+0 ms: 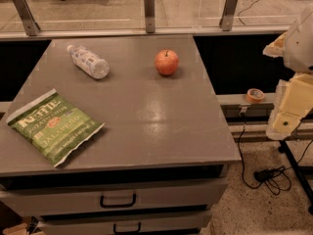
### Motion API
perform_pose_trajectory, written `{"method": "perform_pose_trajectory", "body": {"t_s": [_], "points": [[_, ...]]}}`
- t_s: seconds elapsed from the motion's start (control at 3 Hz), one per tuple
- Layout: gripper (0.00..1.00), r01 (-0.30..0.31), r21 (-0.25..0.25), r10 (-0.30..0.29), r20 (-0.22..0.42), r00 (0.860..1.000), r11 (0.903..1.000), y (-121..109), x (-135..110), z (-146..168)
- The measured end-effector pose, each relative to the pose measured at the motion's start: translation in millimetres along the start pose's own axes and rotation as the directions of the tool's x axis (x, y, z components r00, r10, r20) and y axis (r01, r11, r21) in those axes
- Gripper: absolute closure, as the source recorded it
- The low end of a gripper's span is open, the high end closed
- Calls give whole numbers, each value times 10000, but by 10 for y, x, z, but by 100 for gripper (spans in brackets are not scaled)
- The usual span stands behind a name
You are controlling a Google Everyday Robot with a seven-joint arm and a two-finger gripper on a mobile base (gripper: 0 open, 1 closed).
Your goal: Place blue plastic bottle upright
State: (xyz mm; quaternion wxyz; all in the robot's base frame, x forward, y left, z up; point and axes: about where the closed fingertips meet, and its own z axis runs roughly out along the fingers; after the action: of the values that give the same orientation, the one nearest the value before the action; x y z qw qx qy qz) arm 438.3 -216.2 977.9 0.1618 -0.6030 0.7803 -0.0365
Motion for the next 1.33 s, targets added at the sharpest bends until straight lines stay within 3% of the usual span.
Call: {"method": "perform_pose_trajectory", "body": {"t_s": [0.33, 0.67, 1.0, 1.33], "points": [[0, 1, 2, -1, 2, 10000, 10000, -1, -1, 0], [0, 426, 96, -431, 597, 9973, 9990, -301, -224, 161], [0, 829, 400, -877, 1393, 9864, 9958, -770, -688, 423], [0, 1257, 599, -1357, 2125, 9677, 9903, -1076, -1386, 740]]}}
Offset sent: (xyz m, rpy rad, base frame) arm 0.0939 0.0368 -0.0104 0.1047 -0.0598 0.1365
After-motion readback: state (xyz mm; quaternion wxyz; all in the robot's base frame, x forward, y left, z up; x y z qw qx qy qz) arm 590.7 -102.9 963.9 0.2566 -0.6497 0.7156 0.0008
